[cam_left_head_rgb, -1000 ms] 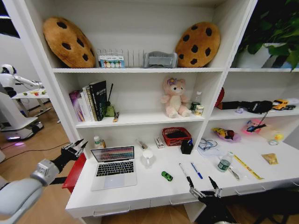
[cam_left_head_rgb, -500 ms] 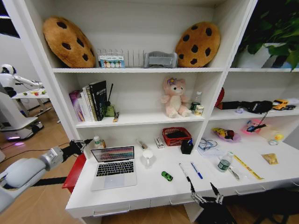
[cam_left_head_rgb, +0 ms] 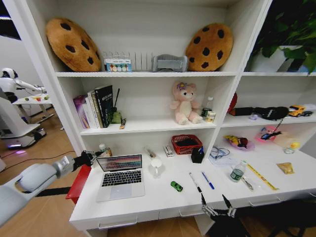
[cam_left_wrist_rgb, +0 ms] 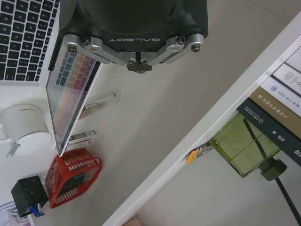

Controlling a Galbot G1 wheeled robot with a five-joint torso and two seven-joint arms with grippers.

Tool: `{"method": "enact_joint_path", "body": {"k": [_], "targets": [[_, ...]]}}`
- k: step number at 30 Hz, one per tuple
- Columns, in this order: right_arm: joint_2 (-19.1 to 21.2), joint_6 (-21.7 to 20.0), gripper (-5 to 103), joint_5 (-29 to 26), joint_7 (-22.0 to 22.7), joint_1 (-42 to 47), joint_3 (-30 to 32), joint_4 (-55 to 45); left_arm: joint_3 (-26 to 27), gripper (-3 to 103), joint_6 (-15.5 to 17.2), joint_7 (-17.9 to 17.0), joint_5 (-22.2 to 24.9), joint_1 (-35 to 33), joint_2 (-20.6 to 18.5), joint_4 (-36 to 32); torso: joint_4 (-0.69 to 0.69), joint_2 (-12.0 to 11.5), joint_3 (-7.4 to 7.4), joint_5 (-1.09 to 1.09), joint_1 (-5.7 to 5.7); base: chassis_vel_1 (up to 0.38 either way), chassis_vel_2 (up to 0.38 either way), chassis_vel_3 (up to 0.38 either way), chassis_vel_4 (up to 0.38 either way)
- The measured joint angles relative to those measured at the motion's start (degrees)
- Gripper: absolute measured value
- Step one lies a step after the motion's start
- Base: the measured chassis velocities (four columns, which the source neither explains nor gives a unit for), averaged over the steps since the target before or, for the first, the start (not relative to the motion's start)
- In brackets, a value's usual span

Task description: Organize the objects on the table.

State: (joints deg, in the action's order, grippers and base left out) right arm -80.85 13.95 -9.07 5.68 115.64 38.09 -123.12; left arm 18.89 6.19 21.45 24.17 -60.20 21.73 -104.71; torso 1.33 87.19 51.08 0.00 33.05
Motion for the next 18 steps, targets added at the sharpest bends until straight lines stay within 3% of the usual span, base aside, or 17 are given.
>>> {"method": "enact_joint_path", "body": {"k": [4,8,17,18], "targets": [[-0.21,0.19,100,-0.02,0.04,0.32,0.23,-0.02,-4.15,0,0.01,1.91,-0.83,4.14,0.86,1.13,-0.01,0.0,0.0,0.01,0.0,0.0,0.0,0.0,0.0],[-0.6,0.64,100,0.0,0.03,0.59,0.28,0.2,-7.96,0,-0.75,6.7,-2.31,8.45,0.73,2.0,-0.02,0.0,0.0,0.0,0.0,0.0,0.0,0.0,0.0],[-1.33,1.68,100,-0.09,-0.24,1.41,0.84,0.5,-15.64,0,-1.7,10.51,-4.72,16.93,3.09,4.24,0.0,0.0,0.0,0.01,0.0,0.0,0.0,0.0,0.0],[-1.34,1.86,100,-0.27,-0.25,1.58,1.08,0.57,-15.82,0,-2.12,13.09,-4.71,17.43,3.0,4.29,0.0,0.0,0.0,0.0,0.0,0.0,0.0,0.0,0.0]]}}
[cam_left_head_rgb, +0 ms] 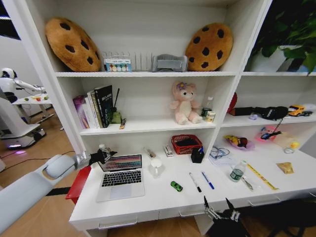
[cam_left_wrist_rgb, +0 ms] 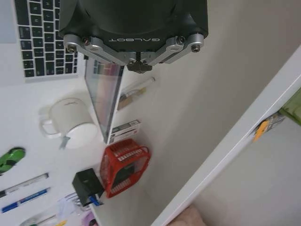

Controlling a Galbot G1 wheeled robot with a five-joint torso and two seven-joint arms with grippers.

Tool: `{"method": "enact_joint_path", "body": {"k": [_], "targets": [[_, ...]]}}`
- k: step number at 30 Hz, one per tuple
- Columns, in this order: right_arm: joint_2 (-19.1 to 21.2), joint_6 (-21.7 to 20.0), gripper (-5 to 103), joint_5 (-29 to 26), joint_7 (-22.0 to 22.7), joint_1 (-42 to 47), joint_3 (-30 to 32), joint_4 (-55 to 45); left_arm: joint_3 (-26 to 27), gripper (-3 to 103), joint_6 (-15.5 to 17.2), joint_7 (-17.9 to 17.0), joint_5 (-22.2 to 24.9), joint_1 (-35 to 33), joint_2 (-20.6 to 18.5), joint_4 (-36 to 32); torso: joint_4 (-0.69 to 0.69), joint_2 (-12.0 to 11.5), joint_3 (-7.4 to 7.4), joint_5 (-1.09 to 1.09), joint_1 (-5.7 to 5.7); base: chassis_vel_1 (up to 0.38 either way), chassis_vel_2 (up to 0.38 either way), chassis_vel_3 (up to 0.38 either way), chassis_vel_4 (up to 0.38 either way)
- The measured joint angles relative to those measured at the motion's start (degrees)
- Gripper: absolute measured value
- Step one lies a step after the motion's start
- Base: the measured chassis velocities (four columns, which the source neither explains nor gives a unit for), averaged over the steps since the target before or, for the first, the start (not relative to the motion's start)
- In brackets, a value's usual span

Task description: Organize the objects on the table.

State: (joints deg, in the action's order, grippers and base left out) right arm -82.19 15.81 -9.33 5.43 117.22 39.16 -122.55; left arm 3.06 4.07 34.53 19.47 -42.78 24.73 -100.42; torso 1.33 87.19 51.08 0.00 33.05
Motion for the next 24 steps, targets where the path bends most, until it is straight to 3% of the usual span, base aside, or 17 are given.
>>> {"method": "enact_joint_path", "body": {"k": [3,5,7,9,10,13,15,18,19,21,22,24], "targets": [[0.0,0.24,100,-0.1,-0.03,0.09,0.19,0.11,0.27,0,-0.54,2.81,0.36,-0.1,-0.38,-0.04,-0.01,0.0,0.0,0.0,0.0,0.0,0.0,0.0,0.0],[-0.03,0.42,100,-0.25,-0.05,0.14,0.31,0.14,2.72,0,-2.31,8.75,0.32,-1.86,-1.46,-0.36,-0.01,0.0,0.0,0.0,0.0,0.0,0.0,0.0,0.0],[-0.05,0.43,100,-0.26,-0.05,0.14,0.31,0.14,3.68,0,-2.85,10.75,0.17,-2.7,-1.94,-0.48,-0.01,0.0,0.0,0.0,0.0,0.0,0.0,0.0,0.0],[-0.11,0.43,100,-0.25,-0.05,0.03,0.26,0.13,8.04,0,-4.65,17.46,-0.53,-6.15,-3.76,-1.36,-0.02,0.0,0.0,0.0,0.0,0.0,0.0,0.0,0.0],[-0.11,0.43,100,-0.25,-0.05,0.03,0.26,0.13,8.04,0,-4.65,17.46,-0.53,-6.15,-3.76,-1.36,-0.02,0.0,0.0,0.0,0.0,0.0,0.0,0.0,0.0],[-0.13,0.43,100,-0.15,-0.05,-0.15,0.07,0.04,15.72,0,-6.52,24.29,-2.41,-13.29,-6.09,-3.68,-0.04,0.0,0.0,0.0,0.0,0.0,0.0,0.0,0.0],[-0.16,0.43,100,-0.12,-0.04,-0.16,0.07,0.0,17.19,0,-6.89,24.44,-2.23,-14.96,-6.52,-4.43,-0.04,0.0,-0.01,0.0,0.0,0.0,0.0,0.0,0.0],[-0.2,0.43,100,-0.11,-0.03,0.02,0.08,-0.18,18.97,0,-7.04,19.23,0.99,-16.69,-6.55,-5.43,0.0,0.0,-0.01,0.0,-0.01,0.0,0.0,0.0,0.0],[-0.2,0.43,100,-0.11,-0.03,0.02,0.08,-0.18,18.97,0,-7.04,19.23,0.99,-16.69,-6.55,-5.43,0.0,0.0,-0.01,0.0,-0.01,0.0,0.0,0.0,0.0],[-0.11,0.43,100,-0.1,0.0,0.15,0.09,-0.5,18.38,0,-5.96,11.64,2.6,-14.96,-5.29,-4.84,0.0,0.0,-0.01,-0.01,0.0,0.0,0.0,0.0,0.0],[-0.11,0.43,100,-0.1,0.0,0.15,0.09,-0.5,18.38,0,-5.96,11.64,2.6,-14.96,-5.29,-4.84,0.0,0.0,-0.01,-0.01,0.0,0.0,0.0,0.0,0.0],[-0.12,0.43,100,-0.1,0.03,0.26,0.1,-0.8,16.69,0,-4.36,5.97,3.8,-13.47,-4.13,-4.68,0.0,0.0,0.0,0.01,0.0,0.0,0.0,0.0,0.0]]}}
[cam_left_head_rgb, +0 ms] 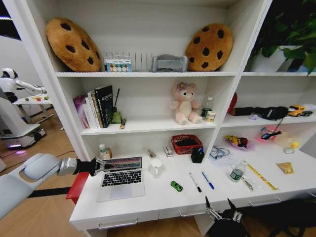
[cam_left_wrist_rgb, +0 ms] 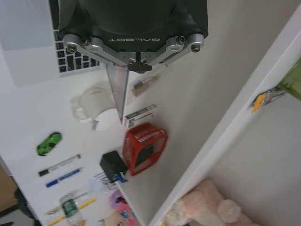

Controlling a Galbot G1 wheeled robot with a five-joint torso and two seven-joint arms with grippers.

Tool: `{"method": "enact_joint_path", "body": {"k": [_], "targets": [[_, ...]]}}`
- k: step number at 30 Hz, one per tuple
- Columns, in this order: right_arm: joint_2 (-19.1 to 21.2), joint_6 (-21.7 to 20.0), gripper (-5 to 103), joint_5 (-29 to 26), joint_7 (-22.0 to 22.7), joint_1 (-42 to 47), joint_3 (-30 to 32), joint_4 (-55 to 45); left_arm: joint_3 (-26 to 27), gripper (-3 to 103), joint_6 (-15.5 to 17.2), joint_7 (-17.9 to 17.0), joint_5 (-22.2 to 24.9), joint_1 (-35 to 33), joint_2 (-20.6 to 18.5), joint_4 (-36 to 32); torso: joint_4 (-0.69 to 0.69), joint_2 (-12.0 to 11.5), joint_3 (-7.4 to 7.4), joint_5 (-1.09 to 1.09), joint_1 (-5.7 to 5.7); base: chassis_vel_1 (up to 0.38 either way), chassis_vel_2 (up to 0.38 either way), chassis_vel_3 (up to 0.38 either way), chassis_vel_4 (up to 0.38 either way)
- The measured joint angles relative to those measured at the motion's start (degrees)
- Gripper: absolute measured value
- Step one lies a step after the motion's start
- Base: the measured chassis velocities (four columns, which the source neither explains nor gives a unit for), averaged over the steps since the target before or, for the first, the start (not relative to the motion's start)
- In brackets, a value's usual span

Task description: Organize the objects on the table.

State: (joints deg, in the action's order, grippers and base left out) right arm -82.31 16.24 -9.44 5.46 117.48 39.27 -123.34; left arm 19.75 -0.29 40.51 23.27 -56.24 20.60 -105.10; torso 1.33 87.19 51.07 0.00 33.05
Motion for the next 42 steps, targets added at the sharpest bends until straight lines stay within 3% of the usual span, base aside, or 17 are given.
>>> {"method": "enact_joint_path", "body": {"k": [3,5,8,14,19,22,23,26,30,36,42], "targets": [[-0.02,0.01,100,-0.01,0.01,0.12,0.09,-0.07,-1.07,0,0.37,-2.64,-0.1,0.57,0.59,0.16,0.0,0.0,0.0,0.0,0.0,0.0,0.0,0.0,0.0],[-0.1,0.24,100,-0.04,0.02,0.45,0.24,-0.06,-3.26,0,1.31,-6.9,-0.14,1.44,2.1,1.01,-0.01,0.0,0.0,0.0,-0.01,0.0,0.0,0.0,0.0],[-0.34,0.51,100,0.0,0.01,0.74,0.27,0.08,-5.76,0,1.96,-8.29,-0.95,3.29,3.5,2.32,-0.02,0.0,0.0,-0.01,0.0,0.0,0.0,0.0,0.0],[-0.85,0.83,100,0.31,-0.02,1.03,0.19,0.39,-12.66,0,2.7,-6.83,-3.15,10.5,6.53,5.41,-0.02,0.0,0.0,0.0,0.0,0.0,0.0,0.0,0.0],[-1.22,0.98,100,0.59,-0.01,1.18,0.08,0.46,-16.91,0,3.13,-1.98,-5.64,15.53,7.34,7.47,0.01,0.0,0.0,-0.01,0.0,0.0,0.0,0.0,0.0],[-2.16,1.18,100,0.62,0.08,1.31,0.09,0.33,-17.87,0,1.77,9.78,-8.27,17.83,7.09,9.18,-0.01,0.0,0.0,-0.01,0.0,0.0,0.0,0.0,0.0],[-2.16,1.18,100,0.62,0.08,1.31,0.09,0.33,-17.87,0,1.77,9.78,-8.27,17.83,7.09,9.18,-0.01,0.0,0.0,-0.01,0.0,0.0,0.0,0.0,0.0],[-2.79,1.8,100,0.78,0.07,1.78,-0.02,0.7,-17.25,0,-0.13,17.77,-9.33,17.85,6.27,9.32,-0.02,0.0,0.0,-0.01,0.0,0.0,0.0,0.0,0.0],[-3.01,2.27,100,0.98,0.06,2.05,-0.09,1.09,-16.34,0,-0.78,20.61,-11.05,16.46,6.18,8.83,-0.02,0.0,0.0,-0.01,0.0,0.0,0.0,0.0,0.0],[-3.06,2.42,100,1.0,0.05,2.12,-0.11,1.13,-15.05,0,-0.76,20.9,-12.71,13.62,7.39,7.67,-0.02,0.0,0.0,0.0,0.0,0.0,0.0,0.0,0.0],[-3.12,2.74,100,1.06,0.05,2.4,-0.06,1.41,-13.05,0,-1.3,21.3,-17.45,7.46,9.09,4.7,-0.01,0.0,0.0,0.0,0.0,0.0,0.0,0.0,0.0]]}}
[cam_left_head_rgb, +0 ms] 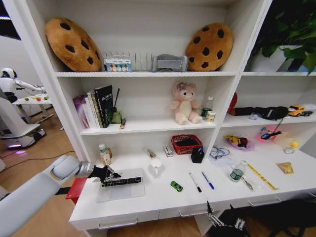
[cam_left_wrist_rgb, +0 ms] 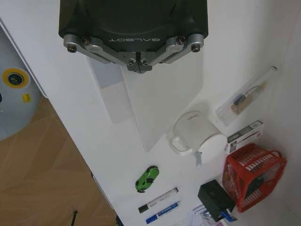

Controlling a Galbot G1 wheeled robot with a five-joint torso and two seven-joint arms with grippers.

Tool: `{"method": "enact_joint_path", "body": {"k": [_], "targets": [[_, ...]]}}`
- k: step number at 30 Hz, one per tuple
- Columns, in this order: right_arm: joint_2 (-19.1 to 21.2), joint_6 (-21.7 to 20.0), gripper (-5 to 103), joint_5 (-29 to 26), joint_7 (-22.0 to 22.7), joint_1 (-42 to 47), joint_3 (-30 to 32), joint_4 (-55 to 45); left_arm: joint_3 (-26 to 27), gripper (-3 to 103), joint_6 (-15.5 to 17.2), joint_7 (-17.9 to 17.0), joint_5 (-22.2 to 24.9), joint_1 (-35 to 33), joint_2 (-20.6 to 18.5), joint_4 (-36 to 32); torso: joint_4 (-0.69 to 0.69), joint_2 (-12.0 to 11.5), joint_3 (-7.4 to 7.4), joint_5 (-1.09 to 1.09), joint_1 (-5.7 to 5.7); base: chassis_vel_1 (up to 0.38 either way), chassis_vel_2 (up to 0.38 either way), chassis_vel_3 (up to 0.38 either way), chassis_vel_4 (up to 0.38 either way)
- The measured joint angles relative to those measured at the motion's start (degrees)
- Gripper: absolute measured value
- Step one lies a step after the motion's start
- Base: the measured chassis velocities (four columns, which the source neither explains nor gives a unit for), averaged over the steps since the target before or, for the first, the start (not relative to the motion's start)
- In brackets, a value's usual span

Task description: Organize the objects on the table.

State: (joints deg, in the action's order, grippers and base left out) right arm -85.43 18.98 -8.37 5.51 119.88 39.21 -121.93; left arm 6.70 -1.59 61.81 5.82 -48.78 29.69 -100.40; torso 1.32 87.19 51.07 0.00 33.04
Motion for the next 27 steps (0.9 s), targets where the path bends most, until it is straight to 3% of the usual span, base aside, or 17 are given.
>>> {"method": "enact_joint_path", "body": {"k": [8,10,11,13,14,15,16,17,18,19,20,21,22,24,27], "targets": [[-0.29,0.15,100,0.44,0.0,-0.19,-0.19,0.27,-0.02,0,-1.42,-1.39,-3.16,-2.24,1.14,0.37,0.0,0.0,0.0,0.0,0.0,0.0,0.0,0.0,0.0],[-0.3,0.08,100,0.45,0.0,-0.36,-0.21,0.18,0.01,0,-1.66,-6.57,-1.29,-2.05,1.85,1.48,0.0,0.0,0.0,0.0,0.0,0.0,0.0,0.0,0.0],[-0.3,0.08,100,0.45,0.0,-0.36,-0.21,0.18,0.01,0,-1.66,-6.57,-1.29,-2.05,1.85,1.48,0.0,0.0,0.0,0.0,0.0,0.0,0.0,0.0,0.0],[-0.2,-0.22,100,0.43,0.02,-0.44,-0.2,0.09,1.27,0,-0.11,-16.42,4.68,-3.15,1.67,2.28,0.03,0.0,0.0,0.0,0.0,0.0,0.0,0.0,0.0],[-0.2,-0.22,100,0.43,0.02,-0.44,-0.2,0.09,1.27,0,-0.11,-16.42,4.68,-3.15,1.67,2.28,0.03,0.0,0.0,0.0,0.0,0.0,0.0,0.0,0.0],[-0.11,-0.34,100,0.42,0.02,-0.51,-0.22,0.09,2.03,0,1.01,-20.85,7.13,-4.21,1.1,2.49,0.03,0.0,0.0,0.0,0.0,0.0,0.0,0.0,0.0],[0.12,-0.76,100,0.4,0.03,-0.73,-0.4,0.09,3.5,3,1.9,-28.24,10.73,-6.36,0.06,2.97,0.0,0.0,0.0,-0.01,0.01,0.0,0.0,0.0,0.0],[0.12,-0.76,100,0.4,0.03,-0.73,-0.4,0.09,3.5,3,1.9,-28.24,10.73,-6.36,0.06,2.97,0.0,0.0,0.0,-0.01,0.01,0.0,0.0,0.0,0.0],[0.35,-1.2,100,0.39,0.03,-1.07,-0.58,0.03,5.05,8,2.73,-36.6,13.94,-8.7,-0.32,3.24,-0.01,0.0,0.0,-0.02,0.0,0.0,0.0,0.0,0.0],[0.35,-1.2,100,0.39,0.03,-1.07,-0.58,0.03,5.05,8,2.73,-36.6,13.94,-8.7,-0.32,3.24,-0.01,0.0,0.0,-0.02,0.0,0.0,0.0,0.0,0.0],[0.65,-1.74,100,0.38,0.09,-1.54,-0.73,-0.2,6.26,14,3.35,-44.91,16.87,-10.69,-0.15,3.27,-0.01,0.0,0.0,-0.01,0.0,0.0,0.0,0.0,0.0],[1.12,-2.55,100,0.34,0.39,-2.25,-0.86,-0.63,9.5,20,5.73,-55.51,21.6,-13.92,1.03,2.16,-0.01,0.0,0.0,0.02,0.0,0.0,0.0,0.0,0.0],[1.12,-2.55,100,0.34,0.39,-2.25,-0.86,-0.63,9.5,20,5.73,-55.51,21.6,-13.92,1.03,2.16,-0.01,0.0,0.0,0.02,0.0,0.0,0.0,0.0,0.0],[1.81,-3.54,100,0.12,1.08,-2.8,-0.86,-1.49,15.23,30,10.76,-62.2,26.87,-19.73,2.66,-1.58,0.0,0.0,0.0,-0.02,0.01,0.0,0.0,0.0,0.0],[2.31,-4.14,100,-0.11,1.47,-3.08,-0.83,-2.17,18.46,36,11.45,-64.21,28.46,-23.82,3.95,-3.55,0.02,0.0,0.0,-0.01,0.0,0.0,0.0,0.0,0.0]]}}
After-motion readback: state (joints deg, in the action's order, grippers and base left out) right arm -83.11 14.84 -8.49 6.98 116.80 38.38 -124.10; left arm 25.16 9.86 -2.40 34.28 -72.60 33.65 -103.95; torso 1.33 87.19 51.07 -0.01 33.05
